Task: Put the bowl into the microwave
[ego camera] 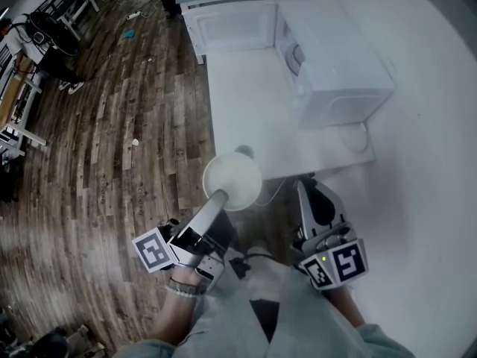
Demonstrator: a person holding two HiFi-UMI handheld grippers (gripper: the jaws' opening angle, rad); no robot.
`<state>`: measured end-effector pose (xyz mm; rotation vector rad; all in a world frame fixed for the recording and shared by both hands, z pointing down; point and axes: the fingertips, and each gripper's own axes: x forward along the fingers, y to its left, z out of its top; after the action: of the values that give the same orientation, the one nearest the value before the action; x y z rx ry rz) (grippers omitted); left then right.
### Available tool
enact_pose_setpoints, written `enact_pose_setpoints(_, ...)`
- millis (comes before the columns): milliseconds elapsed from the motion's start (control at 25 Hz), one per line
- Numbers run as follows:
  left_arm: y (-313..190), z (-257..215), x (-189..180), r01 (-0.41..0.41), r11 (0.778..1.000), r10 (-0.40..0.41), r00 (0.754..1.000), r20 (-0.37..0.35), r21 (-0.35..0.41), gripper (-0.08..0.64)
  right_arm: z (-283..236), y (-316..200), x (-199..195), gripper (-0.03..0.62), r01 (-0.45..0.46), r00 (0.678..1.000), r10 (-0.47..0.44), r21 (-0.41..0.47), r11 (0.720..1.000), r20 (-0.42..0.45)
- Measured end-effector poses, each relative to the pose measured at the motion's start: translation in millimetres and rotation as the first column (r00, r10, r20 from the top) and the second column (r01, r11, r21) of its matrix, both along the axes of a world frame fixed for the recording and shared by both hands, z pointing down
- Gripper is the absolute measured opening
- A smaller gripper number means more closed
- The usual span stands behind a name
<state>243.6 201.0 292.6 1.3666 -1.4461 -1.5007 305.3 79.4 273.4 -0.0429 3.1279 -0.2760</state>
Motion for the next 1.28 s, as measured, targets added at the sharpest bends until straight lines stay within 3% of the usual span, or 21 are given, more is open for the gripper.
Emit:
enact_pose_setpoints(360,11.9,-1.2,0.3,0.131,0.991,-0.131,0.991,0.012,0.0,0.255,5.6,-4.6,-2.6,-0.003,0.118,0.993,-0.117,0.031,0.993,-0.014)
enact_pose_setpoints(800,53.7,4.1,-14.9,0.308,0.951,-0.308,0.951,0.013,0.017,0.255,20.7,11.1,-15.3,-0.003,0.238,0.971,-0.236,0.042,0.97,-0.037)
enact_pose_setpoints(960,69.8,5.5,-28.8,0.332,0.943,-0.333,0.943,0.011,0.028,0.255,16.8,26.2,-33.5,-0.003,0.255,0.967,-0.254,0.067,0.965,-0.027)
enact_pose_setpoints(1280,100.8,3.6,-74.5,0.322,0.946,-0.323,0.946,0.011,0.026,0.255,13.6,57.3,-87.5,-0.003,0.243,0.97,-0.243,0.032,0.97,-0.006)
